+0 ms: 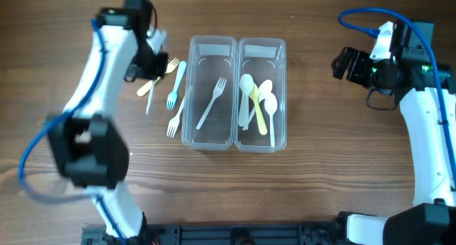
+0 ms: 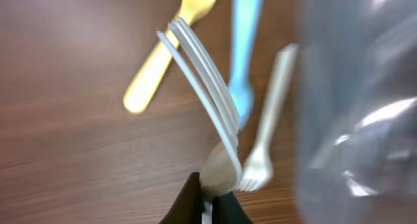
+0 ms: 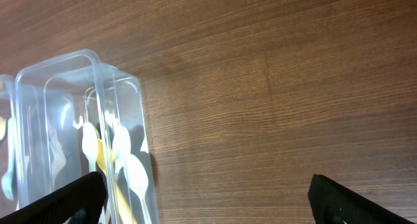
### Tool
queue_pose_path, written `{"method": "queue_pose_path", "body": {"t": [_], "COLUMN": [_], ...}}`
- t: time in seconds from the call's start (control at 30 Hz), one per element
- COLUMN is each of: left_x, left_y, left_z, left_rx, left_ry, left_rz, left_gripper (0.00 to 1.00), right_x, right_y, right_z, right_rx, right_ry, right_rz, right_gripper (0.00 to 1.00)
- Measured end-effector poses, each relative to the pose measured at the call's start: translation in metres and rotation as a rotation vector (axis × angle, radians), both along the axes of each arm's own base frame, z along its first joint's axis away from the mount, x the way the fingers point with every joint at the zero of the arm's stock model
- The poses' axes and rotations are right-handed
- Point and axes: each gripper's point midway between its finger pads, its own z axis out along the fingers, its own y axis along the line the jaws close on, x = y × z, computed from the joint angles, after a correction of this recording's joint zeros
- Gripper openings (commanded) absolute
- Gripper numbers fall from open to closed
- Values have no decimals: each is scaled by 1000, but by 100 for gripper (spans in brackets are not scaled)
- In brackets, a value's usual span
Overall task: Pack container
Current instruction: 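Place the white fork into the left compartment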
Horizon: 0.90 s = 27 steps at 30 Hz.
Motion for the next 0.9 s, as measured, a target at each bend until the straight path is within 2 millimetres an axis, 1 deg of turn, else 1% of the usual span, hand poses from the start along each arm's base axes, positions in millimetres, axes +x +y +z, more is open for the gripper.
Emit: {"method": "queue_pose_path", "body": {"t": [0.07, 0.1, 0.13, 0.2, 0.23, 0.3, 0.33, 0.4, 0.47, 0.53, 0.6, 0.63, 0.67, 0.7, 0.73, 0.77, 0.8, 0.83, 0.9], "left_x": [3, 2, 0, -3, -6, -5, -4, -7, -11, -13, -12, -12, -12, -14, -16, -17, -16, -16, -16], "left_y": [-25, -36, -50, -73, -97, -119, -135, -155, -168, -173, -171, -170, -167, -165, -162, -159, -155, -152, -141], "left_z": [60, 77, 91, 102, 101, 92, 79, 50, 21, 0, -1, 0, 2, 3, 6, 10, 18, 25, 45], "left_rx": [-102, -141, -181, -236, -275, -299, -306, -290, -267, -248, -241, -242, -238, -233, -227, -225, -227, -228, -226], "left_ry": [-168, -217, -250, -274, -266, -258, -244, -187, -123, -79, -77, -79, -76, -72, -68, -71, -88, -103, -148], "left_rz": [-7, -14, -21, -33, -57, -84, -99, -100, -95, -68, -51, -37, -30, -39, -45, -52, -67, -80, -121], "left_gripper": [4, 4, 4, 4, 4, 4, 4, 4, 5, 20, 35, 47, 57, 71, 87, 95, 95, 98, 100], "right_x": [0, 0, 0, 0, 0, 0, 0, 0, 0, 0, 0, 0, 0, 0, 0, 0, 0, 0, 0], "right_y": [0, 0, 0, 0, 0, 0, 0, 0, 0, 0, 0, 0, 0, 0, 0, 0, 0, 0, 0], "right_z": [0, 0, 0, 0, 0, 0, 0, 0, 0, 0, 0, 0, 0, 0, 0, 0, 0, 0, 0], "right_rx": [0, 0, 0, 0, 0, 0, 0, 0, 0, 0, 0, 0, 0, 0, 0, 0, 0, 0, 0], "right_ry": [0, 0, 0, 0, 0, 0, 0, 0, 0, 0, 0, 0, 0, 0, 0, 0, 0, 0, 0], "right_rz": [0, 0, 0, 0, 0, 0, 0, 0, 0, 0, 0, 0, 0, 0, 0, 0, 0, 0, 0], "right_gripper": [100, 100, 100, 100, 100, 100, 100, 100, 100, 100, 100, 100, 100, 100, 100, 100, 100, 100, 100]}}
